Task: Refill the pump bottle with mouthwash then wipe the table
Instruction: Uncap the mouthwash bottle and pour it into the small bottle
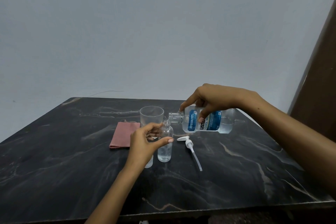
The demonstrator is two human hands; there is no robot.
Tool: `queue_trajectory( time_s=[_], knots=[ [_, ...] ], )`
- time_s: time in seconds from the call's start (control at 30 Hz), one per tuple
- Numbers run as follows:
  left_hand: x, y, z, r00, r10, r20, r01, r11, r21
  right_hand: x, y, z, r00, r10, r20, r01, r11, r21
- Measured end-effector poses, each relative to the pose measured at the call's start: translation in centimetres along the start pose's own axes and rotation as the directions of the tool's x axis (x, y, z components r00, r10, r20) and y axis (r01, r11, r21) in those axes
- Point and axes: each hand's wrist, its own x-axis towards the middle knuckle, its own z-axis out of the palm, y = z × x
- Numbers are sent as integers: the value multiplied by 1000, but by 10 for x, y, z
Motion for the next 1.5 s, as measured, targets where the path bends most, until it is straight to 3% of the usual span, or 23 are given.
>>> queue_trajectory(
  time_s=[1.5],
  knots=[
    [1,0,0,1000,-26,-7,26,1000,11,4,-2,-6,1000,-16,13,16,1000,10]
  ],
)
